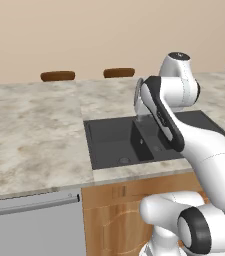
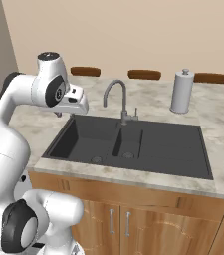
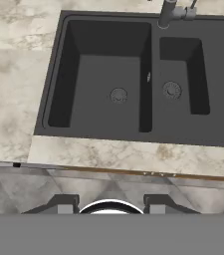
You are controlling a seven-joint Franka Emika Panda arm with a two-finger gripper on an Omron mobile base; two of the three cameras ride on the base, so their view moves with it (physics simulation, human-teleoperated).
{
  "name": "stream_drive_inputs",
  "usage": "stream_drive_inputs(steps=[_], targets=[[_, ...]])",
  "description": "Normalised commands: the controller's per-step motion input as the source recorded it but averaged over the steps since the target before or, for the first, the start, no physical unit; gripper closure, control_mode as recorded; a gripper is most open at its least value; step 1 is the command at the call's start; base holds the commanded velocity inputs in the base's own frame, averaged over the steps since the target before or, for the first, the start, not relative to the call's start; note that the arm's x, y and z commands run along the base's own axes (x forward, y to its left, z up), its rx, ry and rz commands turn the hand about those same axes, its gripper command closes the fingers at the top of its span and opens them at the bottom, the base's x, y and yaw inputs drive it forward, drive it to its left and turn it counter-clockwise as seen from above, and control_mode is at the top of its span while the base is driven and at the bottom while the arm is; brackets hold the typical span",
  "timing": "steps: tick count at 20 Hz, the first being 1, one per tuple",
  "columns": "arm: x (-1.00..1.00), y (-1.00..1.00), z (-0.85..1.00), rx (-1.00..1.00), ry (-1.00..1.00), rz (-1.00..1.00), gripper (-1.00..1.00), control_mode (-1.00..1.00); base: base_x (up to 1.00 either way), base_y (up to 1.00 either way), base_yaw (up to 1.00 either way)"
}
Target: Open the dishwasher door and pull out the top rack.
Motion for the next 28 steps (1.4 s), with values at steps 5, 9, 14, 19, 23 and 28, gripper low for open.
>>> stream_drive_inputs(steps=[5,9,14,19,23,28], targets=[[-0.17,-0.01,0.00,-0.01,-0.03,0.11,-1.00,-1.00,0.00,0.00,0.00],[-0.48,0.00,-0.08,0.00,-0.01,0.44,-1.00,-1.00,0.00,0.00,0.00],[-0.11,0.00,-0.03,0.00,0.02,0.28,-1.00,-1.00,0.00,0.00,0.00],[0.00,0.01,-0.01,0.00,0.06,0.11,-1.00,-1.00,0.00,0.00,0.00],[-0.02,0.00,0.00,0.00,0.02,0.12,-1.00,-1.00,0.00,0.00,0.00],[-0.27,0.00,0.00,0.00,0.00,0.18,-1.00,-1.00,0.00,0.00,0.00]])
